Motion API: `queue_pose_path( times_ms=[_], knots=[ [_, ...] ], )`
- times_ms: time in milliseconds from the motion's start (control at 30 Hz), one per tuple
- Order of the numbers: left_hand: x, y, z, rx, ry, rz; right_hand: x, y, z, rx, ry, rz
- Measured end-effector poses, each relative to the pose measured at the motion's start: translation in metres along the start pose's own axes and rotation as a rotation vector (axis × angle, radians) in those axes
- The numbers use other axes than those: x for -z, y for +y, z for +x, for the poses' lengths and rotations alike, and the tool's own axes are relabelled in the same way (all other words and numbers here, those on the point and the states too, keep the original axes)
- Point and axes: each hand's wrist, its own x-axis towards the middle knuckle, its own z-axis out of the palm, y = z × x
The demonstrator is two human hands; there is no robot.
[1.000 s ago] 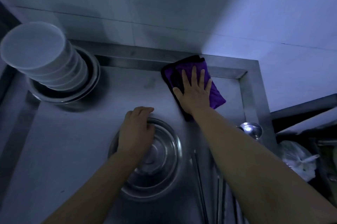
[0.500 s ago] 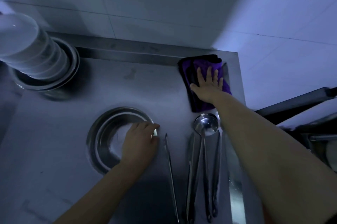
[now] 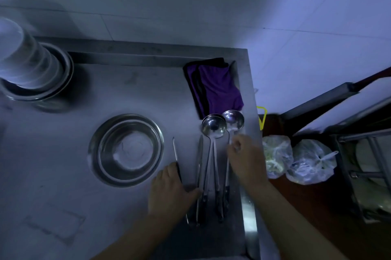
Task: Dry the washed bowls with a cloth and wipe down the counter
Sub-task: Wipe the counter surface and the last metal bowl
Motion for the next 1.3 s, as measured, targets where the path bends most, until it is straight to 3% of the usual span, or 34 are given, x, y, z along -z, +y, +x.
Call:
queue_pose_path(
  times_ms=[133,467,667,867,1300],
  knots=[
    [-0.007,0.009,0.005,0.006,0.010,-0.007,-0.022,0.002,-0.037,-0.167,-0.151,0.007],
    [-0.004,0.014,0.005,0.056,0.092,0.035,-0.045,-0.026,-0.040,-0.242,-0.159,-0.132],
    [-0.002,0.012,0.004,0.038,0.049,0.063,-0.035,-0.027,-0.040,-0.314,-0.193,0.027],
    [0.006,0.007,0.004,0.086,0.025,-0.126,-0.031,-0.031,-0.038,-0.332,-0.187,0.149],
    [0.063,-0.051,-0.015,0.181,0.206,-0.422,-0.059,-0.108,-0.060,-0.200,-0.134,0.365]
  ],
)
